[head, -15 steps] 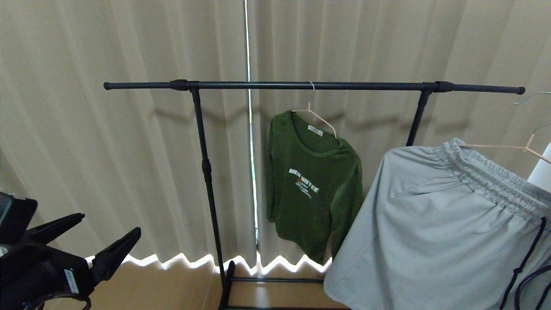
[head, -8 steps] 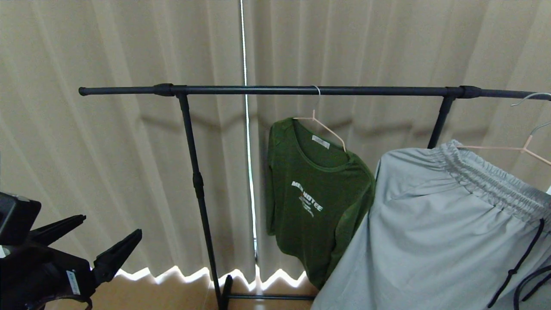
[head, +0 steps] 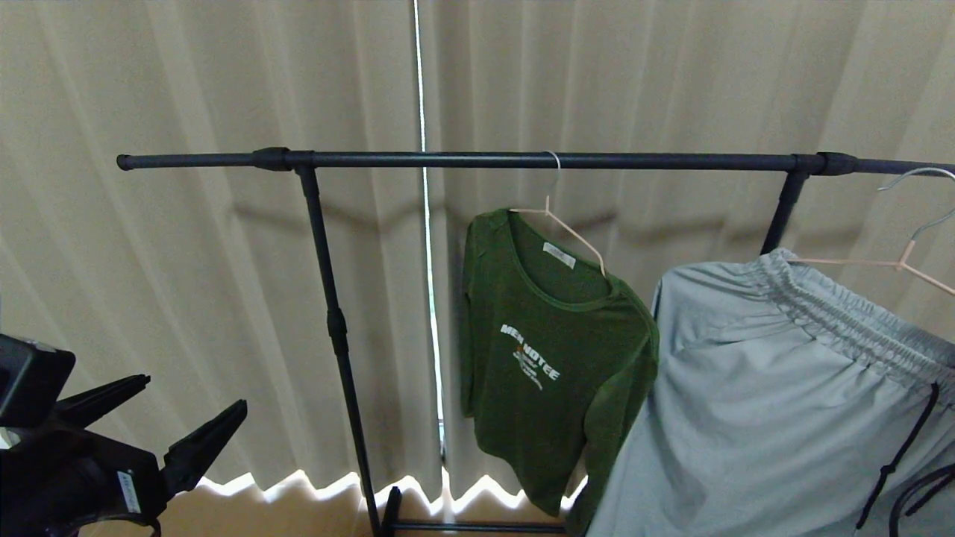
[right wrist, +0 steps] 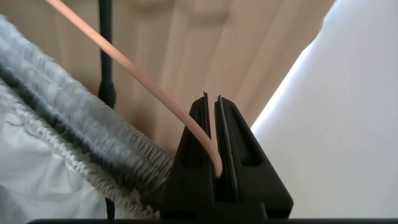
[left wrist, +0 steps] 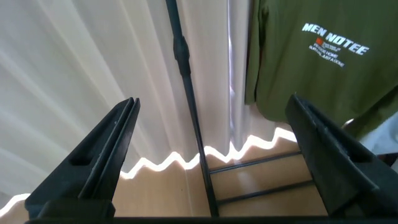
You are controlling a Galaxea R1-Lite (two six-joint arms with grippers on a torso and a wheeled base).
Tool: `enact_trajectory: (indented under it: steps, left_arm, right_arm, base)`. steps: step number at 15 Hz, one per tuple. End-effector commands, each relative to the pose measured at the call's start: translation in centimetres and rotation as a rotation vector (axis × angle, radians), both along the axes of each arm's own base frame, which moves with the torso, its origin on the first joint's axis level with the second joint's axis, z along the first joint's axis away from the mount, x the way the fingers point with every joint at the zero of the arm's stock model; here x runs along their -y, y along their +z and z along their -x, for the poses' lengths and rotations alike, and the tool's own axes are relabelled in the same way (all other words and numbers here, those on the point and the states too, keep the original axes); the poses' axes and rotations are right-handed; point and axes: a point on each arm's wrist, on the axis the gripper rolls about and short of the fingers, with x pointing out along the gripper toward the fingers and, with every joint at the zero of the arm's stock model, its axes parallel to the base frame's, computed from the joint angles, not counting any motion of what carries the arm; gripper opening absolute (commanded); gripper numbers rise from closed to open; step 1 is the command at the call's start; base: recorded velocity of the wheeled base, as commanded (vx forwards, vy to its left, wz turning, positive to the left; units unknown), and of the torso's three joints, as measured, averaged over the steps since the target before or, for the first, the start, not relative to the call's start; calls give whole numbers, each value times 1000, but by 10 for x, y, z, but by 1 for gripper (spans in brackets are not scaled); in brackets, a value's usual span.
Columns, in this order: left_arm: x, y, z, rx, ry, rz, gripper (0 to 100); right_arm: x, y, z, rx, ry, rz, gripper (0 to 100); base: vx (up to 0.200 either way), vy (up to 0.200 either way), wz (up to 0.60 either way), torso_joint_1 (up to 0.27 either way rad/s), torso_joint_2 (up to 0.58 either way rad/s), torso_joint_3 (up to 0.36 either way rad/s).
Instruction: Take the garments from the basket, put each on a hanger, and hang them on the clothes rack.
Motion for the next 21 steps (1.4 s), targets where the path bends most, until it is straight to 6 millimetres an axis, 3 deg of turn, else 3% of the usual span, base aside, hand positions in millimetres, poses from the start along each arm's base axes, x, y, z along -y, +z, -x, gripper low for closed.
enact_trajectory:
  steps: [1,5,9,14,21]
  left_arm:
    - [0,-2,0,-5,0,-3,100]
    - [0,-3,1,-9,-3,-4,100]
    - [0,0,0,-1,0,0,100]
    - [1,2,2,14,-9,3,100]
    - [2,6,10,52,-48,0,100]
  right_arm:
    - [0,-1,0,-2,1,-1,0]
    - [-1,-1,-1,-2,10,-1,0]
    - [-19,-7,-2,-30,122,-4,0]
    - [-19,3,-43,-69,145,5,0]
    - [-9,21,-126,-77,130,17,0]
  base:
    - [0,0,0,0,0,0]
    - [0,0,0,0,0,0]
    - [0,0,0,0,0,0]
    - [0,0,0,0,0,0]
    - [0,0,0,0,0,0]
